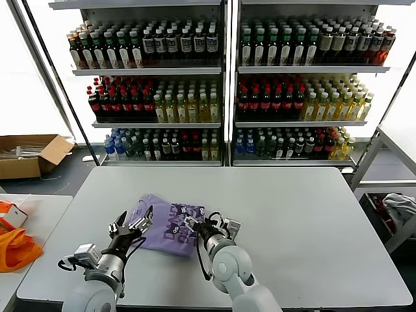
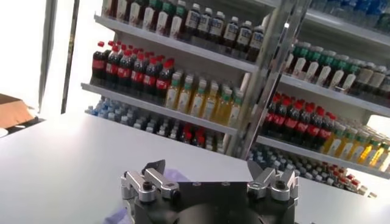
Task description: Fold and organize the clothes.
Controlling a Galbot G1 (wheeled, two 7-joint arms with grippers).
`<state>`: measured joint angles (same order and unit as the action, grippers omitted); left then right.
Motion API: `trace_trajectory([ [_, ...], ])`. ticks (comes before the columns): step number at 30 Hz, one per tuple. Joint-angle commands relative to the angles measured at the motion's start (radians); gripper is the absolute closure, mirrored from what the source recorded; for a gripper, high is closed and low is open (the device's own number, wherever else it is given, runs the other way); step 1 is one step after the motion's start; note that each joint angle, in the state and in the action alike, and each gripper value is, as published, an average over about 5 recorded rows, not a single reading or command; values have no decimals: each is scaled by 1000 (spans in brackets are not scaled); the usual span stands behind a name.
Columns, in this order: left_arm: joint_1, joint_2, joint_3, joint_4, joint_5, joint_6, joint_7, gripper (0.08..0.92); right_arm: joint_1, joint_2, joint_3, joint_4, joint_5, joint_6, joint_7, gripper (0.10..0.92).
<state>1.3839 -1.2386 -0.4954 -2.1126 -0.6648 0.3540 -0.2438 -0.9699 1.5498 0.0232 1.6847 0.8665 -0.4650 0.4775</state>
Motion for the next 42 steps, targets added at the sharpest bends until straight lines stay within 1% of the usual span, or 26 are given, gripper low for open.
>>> trace_trajectory([
  [1,8,-6,-3,-7,3,3,-3,177,-19,13,-15,-18,-16,2,10,236],
  [4,12,-11,-2,-13,4,3,-3,177,-39,10,-23,-10,-27,1,6,261],
  [7,16,-14,-3,-17,4,4,-3,177,-62,2,-33,8,-35,0,2,315],
  [20,23,-24,1,-22,4,6,-3,177,-97,-19,-35,27,-68,-1,-4,692],
  [27,19,-25,0,-20,4,6,-3,177,-87,-123,-14,69,-65,-49,-4,881],
  [30,14,-28,5,-20,4,6,-4,177,-61,-196,10,82,-51,-75,-5,911],
  [34,8,-33,14,-20,6,8,-4,177,6,-297,49,80,-9,-104,-10,911],
  [38,4,-41,25,-15,12,9,-5,177,88,-382,71,41,17,-114,-34,911],
  [42,3,-47,38,-14,23,11,-5,177,148,-421,71,-17,-16,-114,-69,911],
])
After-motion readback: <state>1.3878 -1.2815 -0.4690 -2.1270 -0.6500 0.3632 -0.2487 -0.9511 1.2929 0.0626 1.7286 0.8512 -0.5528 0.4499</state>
